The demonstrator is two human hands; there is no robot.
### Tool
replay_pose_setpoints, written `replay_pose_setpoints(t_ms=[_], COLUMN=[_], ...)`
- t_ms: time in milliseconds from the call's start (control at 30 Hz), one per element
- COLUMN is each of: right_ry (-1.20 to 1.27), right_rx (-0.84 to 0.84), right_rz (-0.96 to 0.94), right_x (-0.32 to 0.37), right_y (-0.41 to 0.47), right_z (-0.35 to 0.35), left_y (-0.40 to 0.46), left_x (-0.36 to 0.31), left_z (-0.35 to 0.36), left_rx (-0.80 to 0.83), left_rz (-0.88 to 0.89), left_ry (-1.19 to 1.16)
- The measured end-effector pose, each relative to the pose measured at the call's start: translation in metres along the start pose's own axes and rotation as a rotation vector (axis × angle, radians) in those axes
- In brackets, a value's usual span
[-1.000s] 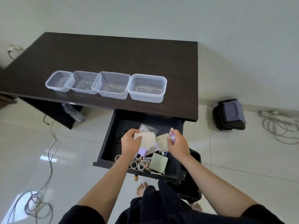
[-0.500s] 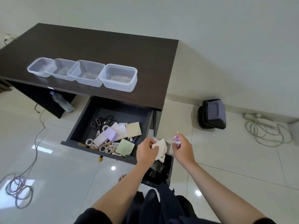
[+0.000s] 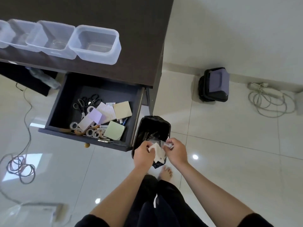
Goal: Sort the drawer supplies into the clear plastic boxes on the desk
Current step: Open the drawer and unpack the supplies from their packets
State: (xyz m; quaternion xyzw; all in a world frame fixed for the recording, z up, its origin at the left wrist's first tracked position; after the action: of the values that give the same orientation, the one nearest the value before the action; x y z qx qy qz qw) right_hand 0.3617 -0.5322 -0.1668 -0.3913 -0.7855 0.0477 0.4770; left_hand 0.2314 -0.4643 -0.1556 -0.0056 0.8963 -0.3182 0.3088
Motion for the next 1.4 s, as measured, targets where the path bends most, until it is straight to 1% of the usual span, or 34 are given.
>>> replay_pose_setpoints(t_ms=[167,333,433,567,667,767,900,1000,1200,1400], right_ry=[-0.003,-0.025,-0.035,-0.073,-0.079,-0.069,-0.063,-0.049,0.011,0.086], right_rx=[0.085,0.137,0.168,0.178,0.179,0.22,0.244,0.22,0.161,0.092], right_rz=[0.082,0.146,0.184,0.191,0.187,0.181,0.197,0.236,0.22,0.152], right_x=[-0.023,-0.062,-0.085,-0.109,-0.123,-0.128,-0.121,-0.111,-0.071,-0.022], right_y=[0.032,0.077,0.101,0.124,0.134,0.139,0.131,0.114,0.063,0.012], right_z=[0.031,0.072,0.095,0.121,0.133,0.137,0.126,0.109,0.066,0.029], left_y=[0.036,0.082,0.11,0.139,0.152,0.157,0.146,0.127,0.071,0.008], left_x=[0.034,0.07,0.087,0.106,0.113,0.115,0.108,0.097,0.06,0.022], left_z=[0.035,0.077,0.096,0.114,0.121,0.12,0.11,0.098,0.064,0.024], left_rx=[0.03,0.031,0.036,0.091,0.145,0.175,0.189,0.197,0.207,0.171], left_rz=[-0.12,-0.228,-0.229,-0.231,-0.233,-0.237,-0.24,-0.235,-0.218,-0.091], left_ry=[0.061,0.028,0.035,0.031,0.033,0.043,0.031,0.017,0.018,-0.029])
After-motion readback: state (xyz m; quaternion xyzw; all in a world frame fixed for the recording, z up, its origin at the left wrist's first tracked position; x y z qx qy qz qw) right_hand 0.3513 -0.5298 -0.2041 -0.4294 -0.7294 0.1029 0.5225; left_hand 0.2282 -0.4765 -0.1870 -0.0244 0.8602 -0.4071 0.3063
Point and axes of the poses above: each hand's wrist, its own y-axis towards the middle knuckle, its own z-axis out of the palm, x = y × z, the point moved 2 cm from there along y, towards the middle knuckle, and after that the axes turned 2 degrees about -z, right-handed, at the moved point
